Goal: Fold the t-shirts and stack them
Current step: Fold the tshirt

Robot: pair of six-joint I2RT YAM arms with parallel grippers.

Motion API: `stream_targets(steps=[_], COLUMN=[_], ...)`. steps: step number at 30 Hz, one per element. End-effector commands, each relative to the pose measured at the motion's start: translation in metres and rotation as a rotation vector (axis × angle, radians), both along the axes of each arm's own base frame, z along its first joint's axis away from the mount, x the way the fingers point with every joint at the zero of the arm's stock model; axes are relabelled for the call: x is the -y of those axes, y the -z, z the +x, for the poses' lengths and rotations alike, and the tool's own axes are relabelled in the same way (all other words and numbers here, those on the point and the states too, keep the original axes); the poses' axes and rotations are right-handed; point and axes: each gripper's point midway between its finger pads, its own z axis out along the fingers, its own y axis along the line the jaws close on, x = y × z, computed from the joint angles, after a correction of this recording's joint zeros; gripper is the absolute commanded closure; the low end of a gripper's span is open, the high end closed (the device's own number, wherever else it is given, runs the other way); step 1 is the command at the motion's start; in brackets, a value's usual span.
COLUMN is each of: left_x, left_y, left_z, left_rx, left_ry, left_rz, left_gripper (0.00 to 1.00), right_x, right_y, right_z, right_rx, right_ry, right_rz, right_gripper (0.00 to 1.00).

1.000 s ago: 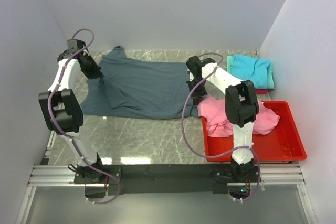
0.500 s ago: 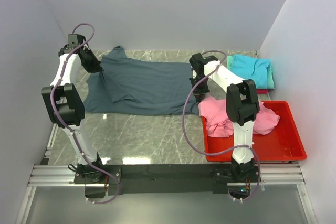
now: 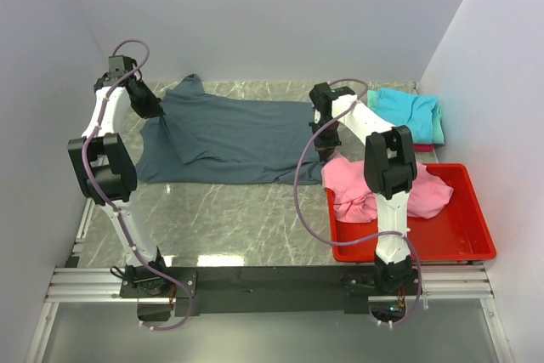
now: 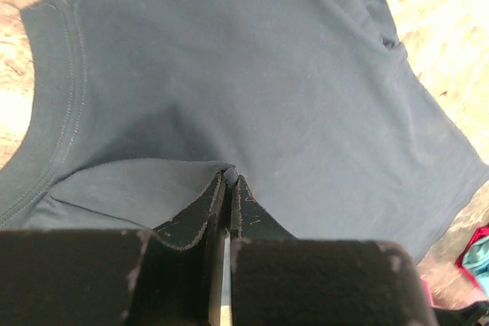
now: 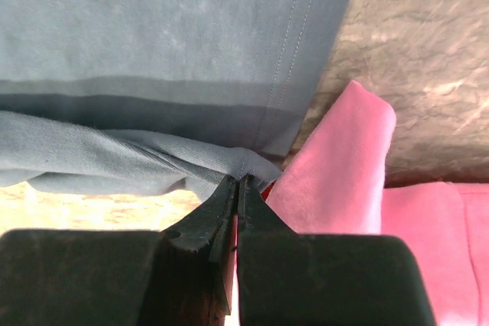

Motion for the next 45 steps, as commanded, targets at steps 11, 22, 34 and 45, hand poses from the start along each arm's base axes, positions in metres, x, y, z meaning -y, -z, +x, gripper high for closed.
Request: stream_targets(steps=[11,22,34,45], left_x=[-0.026,-0.022,-0.02,-0.033], left_y=[-0.043,-0.04,-0.028,-0.05], left_z=[0.021,0.031,0.04,0.007], left_rx=[0.143,0.153,0.136,0.164], left_ry=[-0.098,-0.09,-0.082,-0.143], left_rz=[-0.028,-0.066,-0.097,0.011], left_gripper=[1.0,0.99,0.71,0.01], right_x=[0.0,0.003,0.005,0.002], right_y=[-0.021,-0.019,-0.02,-0.063], right_z=[0.026,0.034,0.046,0.061], right_rx=[0.055,0.055,0.08,0.218], right_ry=[-0.005,0.002,0.019,0.064], right_rz=[-0.005,-0.011,-0.015,0.029], right_gripper=[1.0,1.0,0.93,0.41])
